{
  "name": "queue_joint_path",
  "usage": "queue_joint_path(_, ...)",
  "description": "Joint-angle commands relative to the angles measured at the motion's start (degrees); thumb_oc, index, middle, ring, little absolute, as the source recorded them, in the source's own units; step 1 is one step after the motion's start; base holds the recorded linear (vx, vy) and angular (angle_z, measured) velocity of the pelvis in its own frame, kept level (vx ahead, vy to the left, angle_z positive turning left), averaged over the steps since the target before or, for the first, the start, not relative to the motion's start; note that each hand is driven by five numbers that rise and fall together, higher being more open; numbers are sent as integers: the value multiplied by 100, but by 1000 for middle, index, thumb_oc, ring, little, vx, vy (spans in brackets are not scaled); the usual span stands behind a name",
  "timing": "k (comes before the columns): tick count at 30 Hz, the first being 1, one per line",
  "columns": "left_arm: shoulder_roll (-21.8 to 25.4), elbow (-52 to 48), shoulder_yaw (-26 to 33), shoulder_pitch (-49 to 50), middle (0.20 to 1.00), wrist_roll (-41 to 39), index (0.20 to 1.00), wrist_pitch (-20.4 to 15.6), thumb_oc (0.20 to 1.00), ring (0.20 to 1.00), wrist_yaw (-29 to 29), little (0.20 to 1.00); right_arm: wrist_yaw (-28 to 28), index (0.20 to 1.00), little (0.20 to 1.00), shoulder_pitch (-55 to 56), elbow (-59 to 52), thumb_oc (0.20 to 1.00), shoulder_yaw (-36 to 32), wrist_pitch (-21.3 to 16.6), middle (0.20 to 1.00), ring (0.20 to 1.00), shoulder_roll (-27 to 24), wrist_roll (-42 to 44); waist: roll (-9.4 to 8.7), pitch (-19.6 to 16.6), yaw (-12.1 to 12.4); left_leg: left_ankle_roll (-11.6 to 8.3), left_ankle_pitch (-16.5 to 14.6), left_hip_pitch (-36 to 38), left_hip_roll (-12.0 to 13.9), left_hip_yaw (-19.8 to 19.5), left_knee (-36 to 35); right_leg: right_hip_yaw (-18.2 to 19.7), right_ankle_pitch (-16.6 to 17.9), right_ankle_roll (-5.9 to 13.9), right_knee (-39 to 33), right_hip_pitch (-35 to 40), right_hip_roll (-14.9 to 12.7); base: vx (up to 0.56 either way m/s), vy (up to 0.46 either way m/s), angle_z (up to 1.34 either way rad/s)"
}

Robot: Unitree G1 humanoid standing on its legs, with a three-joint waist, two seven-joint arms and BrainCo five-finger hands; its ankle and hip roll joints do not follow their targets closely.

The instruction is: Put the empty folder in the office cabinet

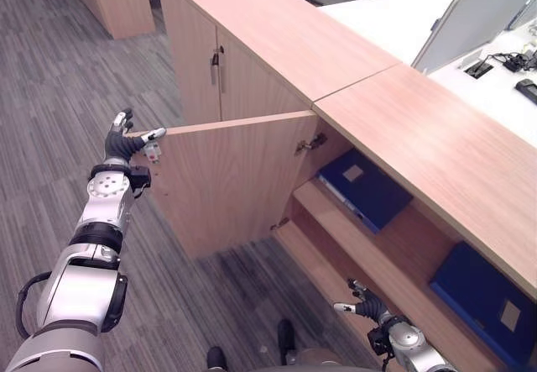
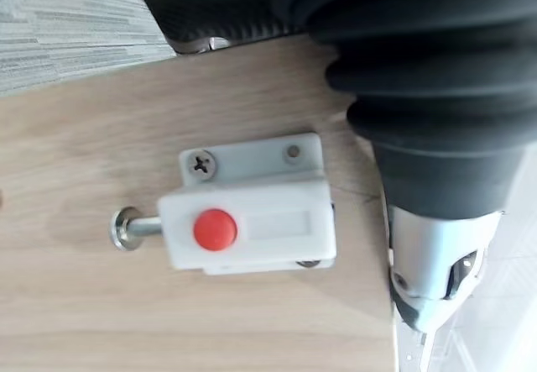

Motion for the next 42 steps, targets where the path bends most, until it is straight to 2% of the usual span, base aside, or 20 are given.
queue_joint_path(1, -431, 151, -426, -86, 1000, 233, 1000, 74, 1000, 1000, -196, 1000, -39, 1000, 1000, -291, -130, 1000, 63, -214, 1000, 1000, -11, -78, 108, 190, 44, -169, -579, 306, 207, -225, 67, -165, -270, 674, 326, 118, -498, 19, 7, 10)
queue_joint_path(7, -852, -789, -578, 789, 1000, 430, 1000, 24, 1000, 1000, -335, 1000, -58, 1000, 1000, -215, -129, 1000, -80, -179, 1000, 1000, 13, -200, 216, 156, 191, -145, -621, 391, 154, -348, 67, -279, -352, 630, 334, 263, -544, 26, 25, 12)
queue_joint_path(8, -1042, -1266, -652, 1216, 1000, 383, 1000, 14, 1000, 1000, -463, 1000, -66, 1000, 1000, -206, -101, 1000, -166, -166, 1000, 1000, 30, -224, 282, 127, 254, -123, -634, 416, 127, -416, 67, -343, -387, 611, 351, 324, -571, 25, 48, 20)
queue_joint_path(11, -1149, -2201, -732, 2048, 1000, 349, 1000, 25, 1000, 1000, -819, 1000, -26, 1000, 1000, -95, -186, 1000, -354, -121, 1000, 1000, 45, -313, 415, 79, 368, -84, -648, 457, 72, -509, 67, -448, -449, 579, 396, 425, -626, 25, 64, 19)
queue_joint_path(15, -1109, -2880, -750, 2586, 1000, 267, 1000, 68, 1000, 1000, -1118, 1000, 19, 1000, 1000, -8, -270, 1000, -464, -84, 1000, 1000, 58, -364, 491, 46, 433, -65, -655, 480, 34, -561, 67, -530, -463, 579, 411, 492, -671, 13, 39, 6)
queue_joint_path(21, -749, -3899, -747, 3277, 1000, 117, 1000, 212, 1000, 1000, -1676, 1000, 50, 1000, 1000, 59, -358, 1000, -648, -30, 1000, 1000, 48, -521, 636, 26, 525, -18, -674, 457, -71, -552, 67, -606, -354, 634, 390, 473, -798, -21, 38, 10)
queue_joint_path(23, -621, -4100, -748, 3354, 1000, 120, 1000, 223, 1000, 1000, -1793, 1000, 20, 1000, 1000, -80, -286, 1000, -680, -16, 1000, 1000, 30, -534, 691, 83, 538, -9, -633, 401, -103, -425, 67, -611, -145, 726, 402, 352, -870, -101, 11, -8)
queue_joint_path(26, -453, -4352, -753, 3449, 1000, 183, 1000, 210, 1000, 1000, -1858, 1000, 19, 1000, 1000, -172, -277, 1000, -688, -10, 1000, 1000, 43, -519, 734, 133, 561, 10, -594, 355, -110, -305, 67, -578, -50, 747, 535, 213, -910, -126, -11, -34)
queue_joint_path(29, -247, -4688, -824, 3559, 1000, 311, 1000, 275, 1000, 1000, -1950, 1000, -45, 1000, 1000, -463, -149, 1000, -599, -2, 1000, 1000, 106, -537, 970, 254, 767, 21, -508, 256, 66, 189, 171, -1858, -387, 619, 1508, 101, -1252, -198, 25, -63)
queue_joint_path(30, -244, -4694, -818, 3561, 1000, 312, 1000, 279, 1000, 1000, -1950, 1000, -45, 1000, 1000, -467, -150, 1000, -598, -2, 1000, 1000, 108, -537, 960, 240, 753, 23, -477, 225, 59, 180, 165, -1869, -374, 610, 1506, 76, -1261, -187, 69, -70)
queue_joint_path(31, -204, -4831, -789, 3682, 1000, 329, 1000, 309, 1000, 1000, -2021, 1000, -17, 1000, 1000, -528, -161, 1000, -528, -20, 1000, 1000, 160, -517, 1023, 220, 809, 55, -445, 188, 117, 480, 276, -2436, -577, 532, 2024, 174, -1351, -162, 50, -65)
queue_joint_path(34, -183, -4985, -774, 3967, 1000, 464, 1000, 347, 1000, 1000, -2137, 1000, 29, 1000, 1000, -517, -102, 1000, -486, -20, 1000, 1000, 197, -560, 1025, 104, 872, 104, -472, 244, 125, 868, 379, -2733, -668, 478, 2089, 291, -1358, -63, -7, -60)
queue_joint_path(35, -190, -4996, -807, 4053, 1000, 499, 1000, 353, 1000, 1000, -2169, 1000, 32, 1000, 1000, -500, -39, 1000, -469, -16, 1000, 1000, 203, -580, 1055, 56, 891, 71, -586, 361, 119, 825, 350, -2654, -801, 521, 1997, 384, -1315, -13, -61, -91)
queue_joint_path(36, -193, -4999, -806, 4053, 1000, 499, 1000, 352, 1000, 1000, -2168, 1000, 31, 1000, 1000, -500, -42, 1000, -470, -18, 1000, 1000, 200, -580, 1044, 80, 893, 96, -479, 299, 130, 950, 392, -2773, -701, 439, 1968, 363, -1339, 4, -129, -95)
queue_joint_path(38, -316, -4974, -927, 4236, 1000, 426, 1000, 391, 1000, 1000, -2306, 1000, 7, 1000, 1000, -428, 111, 1000, -513, 21, 1000, 1000, 141, -589, 1177, -33, 772, -6, -373, 375, 195, 1046, 359, -2573, -850, 333, 1462, 572, -1071, -43, -209, -53)
queue_joint_path(42, -581, -4934, -1060, 4322, 1000, 351, 1000, 427, 1000, 1000, -2280, 1000, -81, 1000, 1000, -388, 153, 1000, -628, 59, 1000, 1000, -6, -543, 1411, -114, 563, -167, -163, 393, 315, 1242, 295, -2321, -882, 261, 903, 716, -830, -21, -129, -42)
